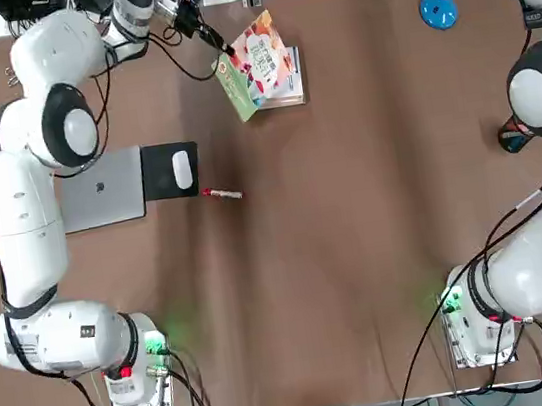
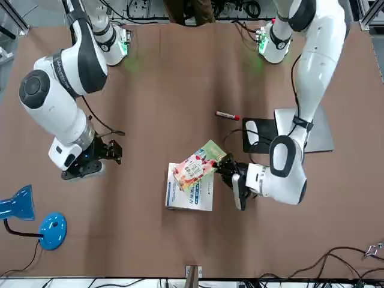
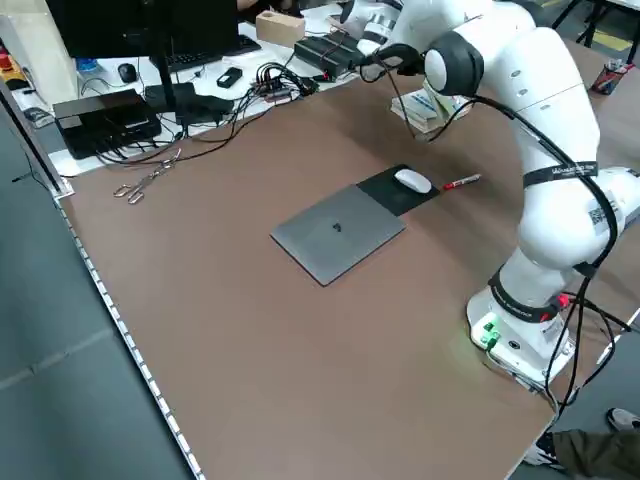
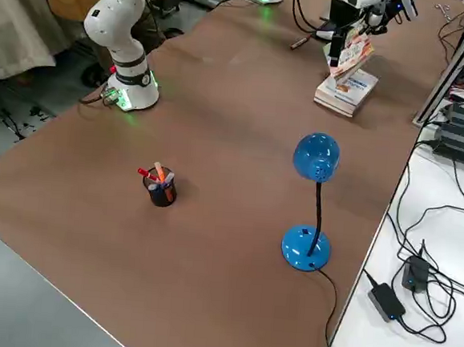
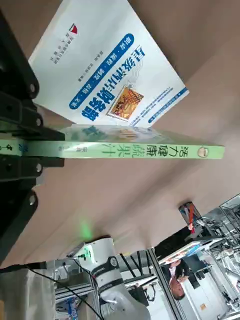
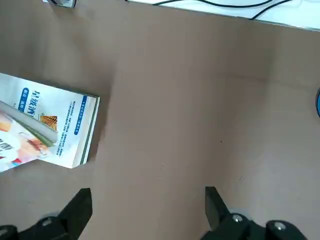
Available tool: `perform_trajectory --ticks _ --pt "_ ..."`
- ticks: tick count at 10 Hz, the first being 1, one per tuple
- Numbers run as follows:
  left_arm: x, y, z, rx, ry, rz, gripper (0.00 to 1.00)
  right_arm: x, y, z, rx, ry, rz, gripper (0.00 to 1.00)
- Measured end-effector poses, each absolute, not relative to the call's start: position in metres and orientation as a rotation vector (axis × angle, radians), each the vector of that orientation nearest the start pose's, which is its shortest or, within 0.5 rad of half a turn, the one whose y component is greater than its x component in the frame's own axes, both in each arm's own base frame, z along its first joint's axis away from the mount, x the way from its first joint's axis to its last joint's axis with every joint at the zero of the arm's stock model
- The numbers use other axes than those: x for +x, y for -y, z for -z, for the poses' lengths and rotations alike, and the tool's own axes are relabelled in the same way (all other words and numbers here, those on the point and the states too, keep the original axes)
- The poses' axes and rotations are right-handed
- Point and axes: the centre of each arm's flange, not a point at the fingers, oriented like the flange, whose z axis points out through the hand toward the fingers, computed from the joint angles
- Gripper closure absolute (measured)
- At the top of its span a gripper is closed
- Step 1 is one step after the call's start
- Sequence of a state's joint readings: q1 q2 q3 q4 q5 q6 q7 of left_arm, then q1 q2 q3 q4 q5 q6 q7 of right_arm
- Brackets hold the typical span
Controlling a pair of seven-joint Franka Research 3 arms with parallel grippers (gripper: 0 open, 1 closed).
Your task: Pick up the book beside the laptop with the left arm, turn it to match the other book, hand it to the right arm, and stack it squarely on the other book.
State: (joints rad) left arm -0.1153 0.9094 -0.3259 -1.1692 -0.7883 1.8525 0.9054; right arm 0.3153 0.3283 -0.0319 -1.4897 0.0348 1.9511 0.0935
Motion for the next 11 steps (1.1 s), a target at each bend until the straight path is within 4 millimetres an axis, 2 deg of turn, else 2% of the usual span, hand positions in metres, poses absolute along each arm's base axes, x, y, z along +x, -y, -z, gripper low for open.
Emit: perform_trajectory --ticks 2,3,6,11 --pt "0.695 0.31 -0.264 1.93 0.975 -0.078 0.85 0.646 -0.194 -0.498 -3.075 0.28 0.197 0.0" --pt "0.698 0.306 -0.259 1.947 1.003 -0.092 0.85 0.646 -0.194 -0.498 -3.075 0.28 0.197 0.0" --pt "0.71 0.299 -0.255 2.005 1.053 -0.173 0.85 0.645 -0.194 -0.497 -3.076 0.282 0.188 0.0" --pt "0.716 0.325 -0.258 2.104 1.086 -0.322 0.85 0.643 -0.199 -0.497 -3.074 0.293 0.185 0.0"
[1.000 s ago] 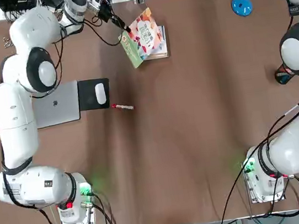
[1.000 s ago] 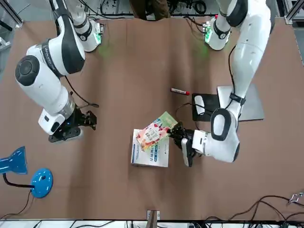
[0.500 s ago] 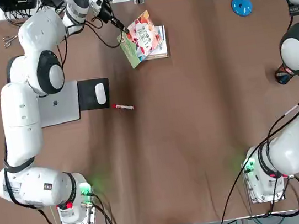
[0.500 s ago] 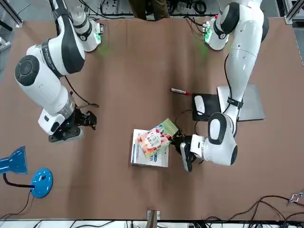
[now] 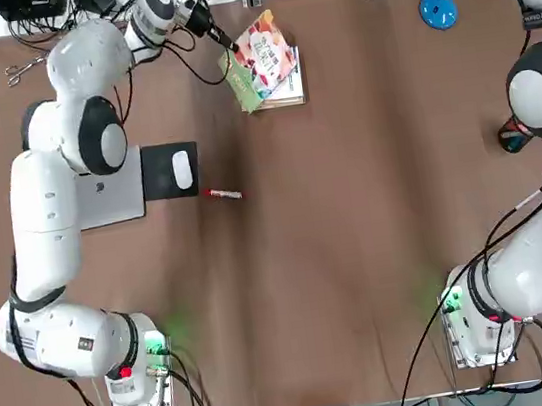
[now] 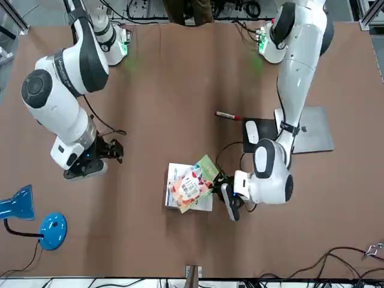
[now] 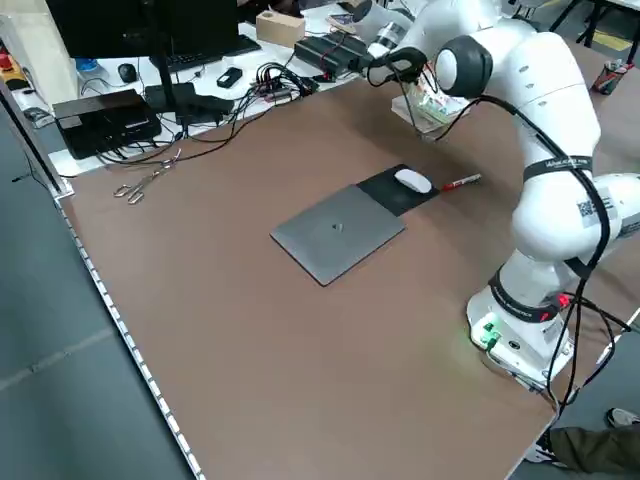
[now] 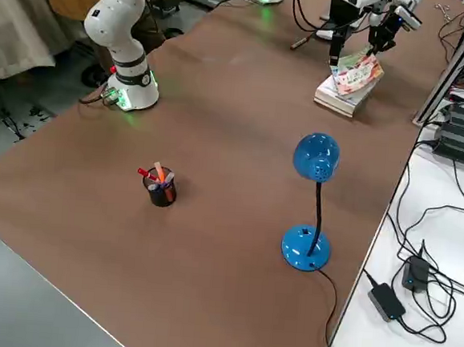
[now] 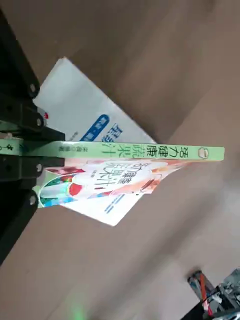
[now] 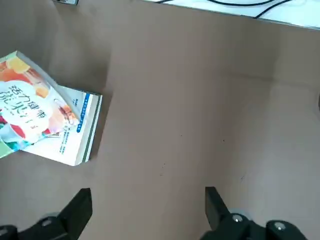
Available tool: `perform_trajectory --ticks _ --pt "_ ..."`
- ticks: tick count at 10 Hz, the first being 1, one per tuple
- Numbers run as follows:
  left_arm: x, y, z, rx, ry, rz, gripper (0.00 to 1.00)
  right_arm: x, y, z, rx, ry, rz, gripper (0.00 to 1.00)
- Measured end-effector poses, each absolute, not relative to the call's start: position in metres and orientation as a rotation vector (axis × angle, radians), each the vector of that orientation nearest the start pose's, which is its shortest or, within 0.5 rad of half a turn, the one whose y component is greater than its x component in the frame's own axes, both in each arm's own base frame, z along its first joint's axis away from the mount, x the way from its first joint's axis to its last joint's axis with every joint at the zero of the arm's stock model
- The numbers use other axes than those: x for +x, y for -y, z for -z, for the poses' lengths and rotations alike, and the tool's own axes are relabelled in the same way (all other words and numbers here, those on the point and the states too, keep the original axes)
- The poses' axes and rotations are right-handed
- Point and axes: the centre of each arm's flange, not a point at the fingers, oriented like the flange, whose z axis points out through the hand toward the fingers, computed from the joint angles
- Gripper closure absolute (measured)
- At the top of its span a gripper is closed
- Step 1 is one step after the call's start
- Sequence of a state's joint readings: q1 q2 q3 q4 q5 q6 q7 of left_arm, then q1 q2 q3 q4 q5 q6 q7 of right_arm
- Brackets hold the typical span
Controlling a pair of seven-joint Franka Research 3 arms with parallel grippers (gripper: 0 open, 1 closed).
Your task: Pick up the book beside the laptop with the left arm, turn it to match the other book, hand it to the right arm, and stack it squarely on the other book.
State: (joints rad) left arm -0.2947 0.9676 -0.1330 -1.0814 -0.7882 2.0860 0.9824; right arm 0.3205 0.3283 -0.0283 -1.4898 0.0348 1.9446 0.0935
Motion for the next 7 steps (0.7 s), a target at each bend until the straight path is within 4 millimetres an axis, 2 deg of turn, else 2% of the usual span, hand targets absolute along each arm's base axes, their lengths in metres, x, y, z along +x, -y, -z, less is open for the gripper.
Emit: perform_trajectory --ticks 4,7 --pt "0.717 0.323 -0.255 2.101 1.175 -0.349 0.85 0.643 -0.199 -0.496 -3.074 0.294 0.182 0.0" --pt "0.711 0.335 -0.249 2.092 1.288 -0.355 0.85 0.643 -0.199 -0.496 -3.075 0.294 0.181 0.0"
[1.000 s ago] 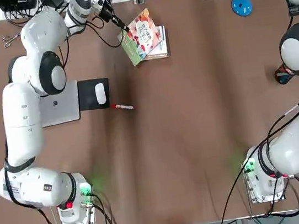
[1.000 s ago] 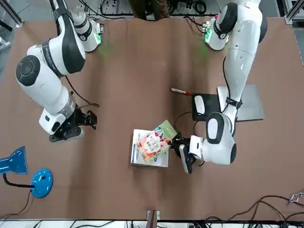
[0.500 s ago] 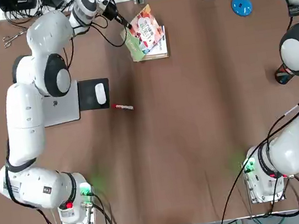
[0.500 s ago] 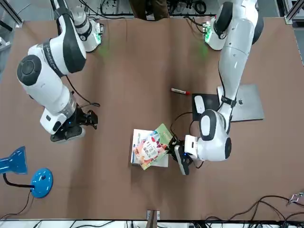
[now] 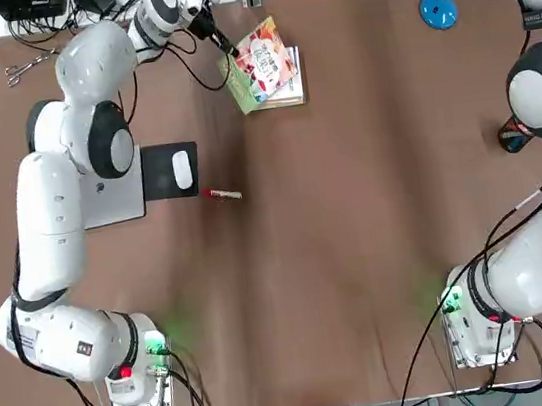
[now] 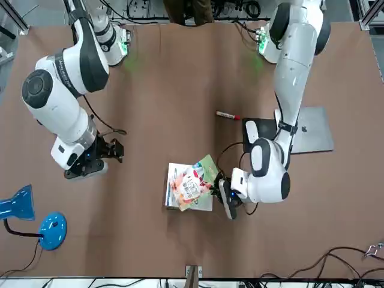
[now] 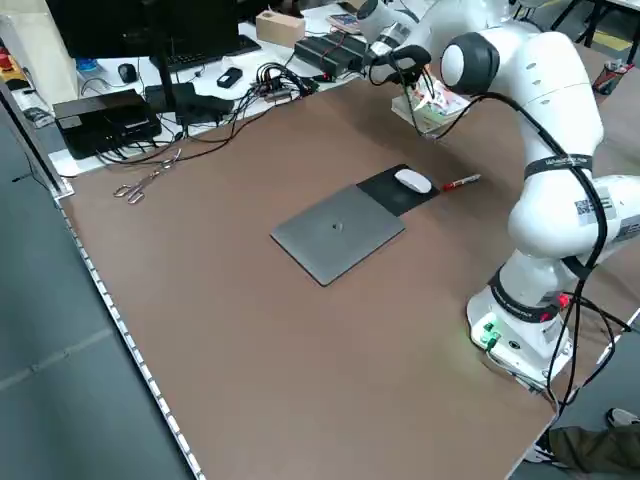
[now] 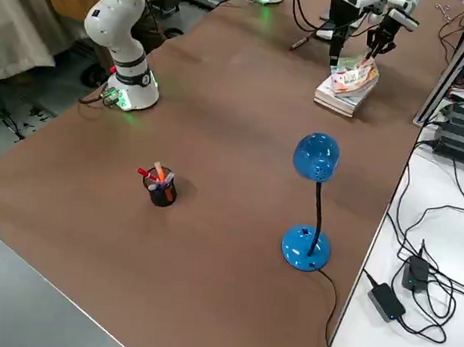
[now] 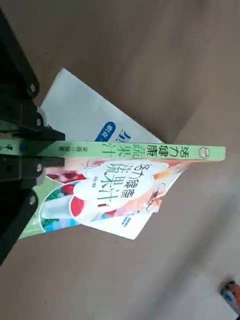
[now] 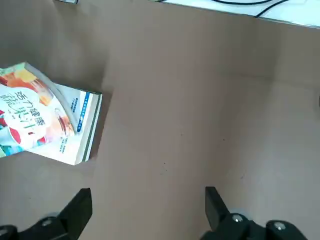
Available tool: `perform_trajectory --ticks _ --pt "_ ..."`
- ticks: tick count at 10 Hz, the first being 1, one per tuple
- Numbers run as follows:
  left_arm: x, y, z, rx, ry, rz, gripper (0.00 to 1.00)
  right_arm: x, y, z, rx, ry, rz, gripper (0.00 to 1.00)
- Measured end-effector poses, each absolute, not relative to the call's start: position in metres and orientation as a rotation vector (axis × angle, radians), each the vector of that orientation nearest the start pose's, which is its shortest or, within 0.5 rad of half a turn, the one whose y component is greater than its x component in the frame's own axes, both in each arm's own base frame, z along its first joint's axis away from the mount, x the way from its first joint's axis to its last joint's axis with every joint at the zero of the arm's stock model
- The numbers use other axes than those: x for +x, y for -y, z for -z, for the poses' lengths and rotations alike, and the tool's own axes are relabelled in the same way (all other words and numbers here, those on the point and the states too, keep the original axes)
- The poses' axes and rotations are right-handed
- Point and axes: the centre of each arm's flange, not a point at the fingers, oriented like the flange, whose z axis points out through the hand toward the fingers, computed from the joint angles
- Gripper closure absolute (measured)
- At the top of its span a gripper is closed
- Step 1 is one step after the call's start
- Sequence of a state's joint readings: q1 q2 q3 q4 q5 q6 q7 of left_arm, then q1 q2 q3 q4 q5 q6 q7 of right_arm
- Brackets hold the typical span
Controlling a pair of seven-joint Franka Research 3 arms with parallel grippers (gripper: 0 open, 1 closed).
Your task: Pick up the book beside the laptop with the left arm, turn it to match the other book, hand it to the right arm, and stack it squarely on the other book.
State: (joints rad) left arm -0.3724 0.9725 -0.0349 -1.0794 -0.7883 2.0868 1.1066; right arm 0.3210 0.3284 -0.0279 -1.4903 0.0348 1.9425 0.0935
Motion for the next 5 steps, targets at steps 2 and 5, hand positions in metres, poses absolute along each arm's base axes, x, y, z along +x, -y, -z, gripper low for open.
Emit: perform_trajectory --ticks 2,5 --pt "0.706 0.343 -0.242 2.08 1.328 -0.352 0.85 0.643 -0.199 -0.496 -3.075 0.294 0.181 0.0" --pt "0.704 0.35 -0.242 2.086 1.375 -0.359 0.85 0.643 -0.199 -0.496 -3.075 0.294 0.18 0.0"
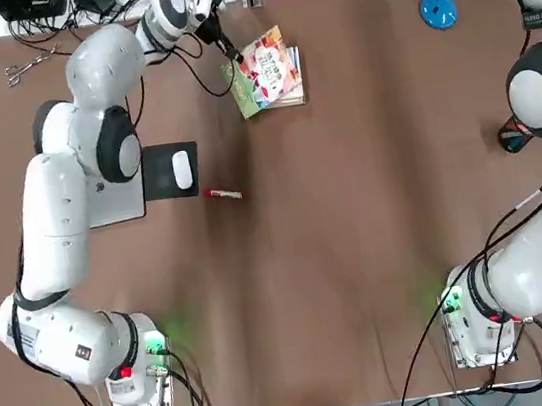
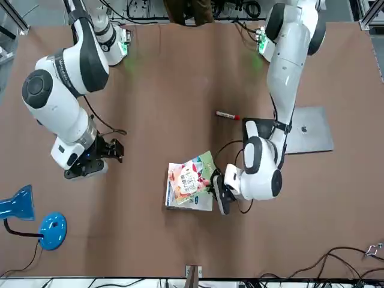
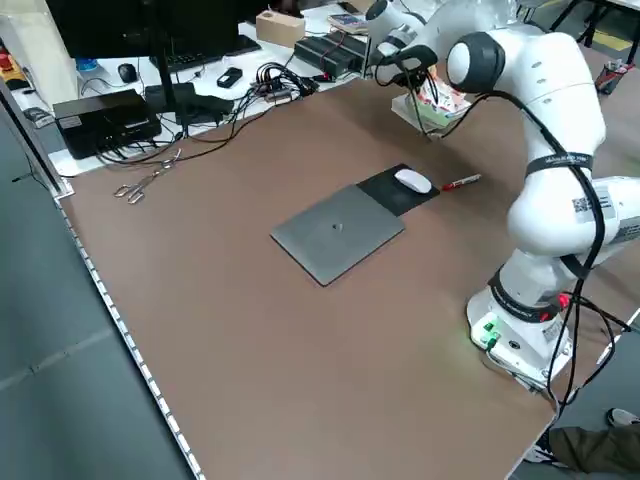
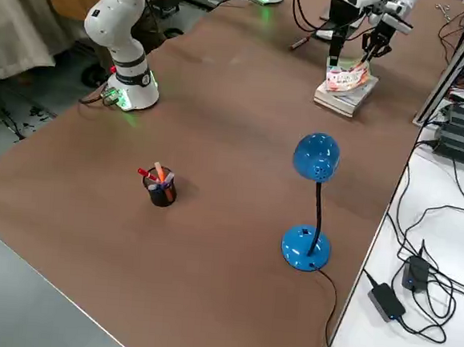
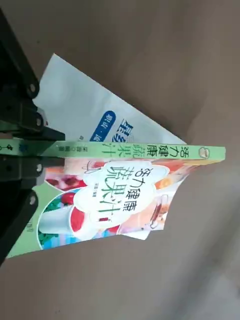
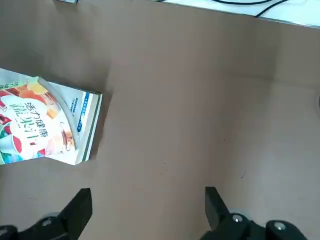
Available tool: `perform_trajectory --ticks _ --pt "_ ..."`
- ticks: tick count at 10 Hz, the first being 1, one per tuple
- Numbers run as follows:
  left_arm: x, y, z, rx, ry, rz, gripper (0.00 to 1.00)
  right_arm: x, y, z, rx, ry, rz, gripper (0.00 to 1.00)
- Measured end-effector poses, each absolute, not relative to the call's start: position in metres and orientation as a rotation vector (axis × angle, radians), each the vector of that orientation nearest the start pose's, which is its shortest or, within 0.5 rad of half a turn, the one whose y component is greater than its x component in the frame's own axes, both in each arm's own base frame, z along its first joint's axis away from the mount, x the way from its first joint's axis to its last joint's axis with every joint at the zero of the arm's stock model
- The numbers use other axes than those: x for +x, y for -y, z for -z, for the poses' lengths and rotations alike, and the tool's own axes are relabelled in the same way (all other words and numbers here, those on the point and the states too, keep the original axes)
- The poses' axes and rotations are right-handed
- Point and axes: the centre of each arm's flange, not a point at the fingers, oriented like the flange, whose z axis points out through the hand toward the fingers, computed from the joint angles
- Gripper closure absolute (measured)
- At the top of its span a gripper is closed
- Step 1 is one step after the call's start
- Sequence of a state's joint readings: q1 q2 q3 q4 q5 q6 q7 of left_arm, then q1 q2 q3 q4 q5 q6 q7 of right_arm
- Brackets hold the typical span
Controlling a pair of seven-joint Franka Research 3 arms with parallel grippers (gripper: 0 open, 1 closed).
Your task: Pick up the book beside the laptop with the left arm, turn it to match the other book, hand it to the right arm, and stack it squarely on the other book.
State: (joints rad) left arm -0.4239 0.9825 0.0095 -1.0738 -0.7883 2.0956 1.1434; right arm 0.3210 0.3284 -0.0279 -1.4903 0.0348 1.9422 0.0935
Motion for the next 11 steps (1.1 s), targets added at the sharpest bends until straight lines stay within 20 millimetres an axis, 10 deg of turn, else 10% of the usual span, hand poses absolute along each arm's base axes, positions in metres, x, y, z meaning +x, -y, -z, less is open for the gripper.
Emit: perform_trajectory --ticks 11 --pt "0.701 0.371 -0.25 2.058 1.533 -0.468 0.85 0.643 -0.198 -0.496 -3.075 0.293 0.18 0.0"
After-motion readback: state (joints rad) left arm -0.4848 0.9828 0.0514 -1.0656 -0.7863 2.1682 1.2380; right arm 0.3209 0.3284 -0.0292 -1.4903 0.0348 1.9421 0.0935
